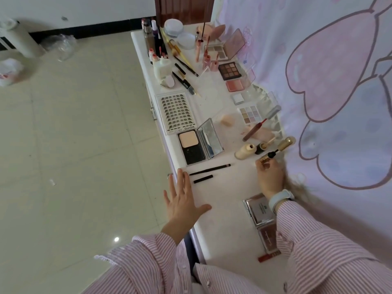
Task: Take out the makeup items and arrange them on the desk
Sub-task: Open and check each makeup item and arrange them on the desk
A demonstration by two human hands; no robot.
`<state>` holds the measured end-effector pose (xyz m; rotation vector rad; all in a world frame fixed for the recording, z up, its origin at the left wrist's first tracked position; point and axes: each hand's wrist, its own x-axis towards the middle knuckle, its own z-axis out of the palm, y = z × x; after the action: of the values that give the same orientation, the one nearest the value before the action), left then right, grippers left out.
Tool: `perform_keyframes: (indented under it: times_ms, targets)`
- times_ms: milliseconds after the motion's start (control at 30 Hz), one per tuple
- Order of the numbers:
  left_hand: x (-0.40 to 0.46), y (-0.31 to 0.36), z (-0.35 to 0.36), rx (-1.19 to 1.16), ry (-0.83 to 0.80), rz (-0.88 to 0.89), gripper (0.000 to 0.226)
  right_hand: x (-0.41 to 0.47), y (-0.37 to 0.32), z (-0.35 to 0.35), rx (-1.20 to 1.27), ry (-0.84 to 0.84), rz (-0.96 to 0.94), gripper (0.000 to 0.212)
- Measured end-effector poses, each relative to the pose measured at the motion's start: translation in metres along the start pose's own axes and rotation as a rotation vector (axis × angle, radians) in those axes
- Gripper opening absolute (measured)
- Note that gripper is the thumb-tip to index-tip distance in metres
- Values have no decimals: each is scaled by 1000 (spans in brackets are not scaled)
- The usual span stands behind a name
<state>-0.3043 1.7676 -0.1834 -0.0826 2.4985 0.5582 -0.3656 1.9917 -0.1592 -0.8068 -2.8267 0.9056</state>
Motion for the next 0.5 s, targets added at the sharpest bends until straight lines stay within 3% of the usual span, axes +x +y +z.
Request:
perform_keyframes:
  times_ms: [500]
  targets:
    - [-1,-2,1,1,4,11,114,-2,1,4,94,-12,107,27]
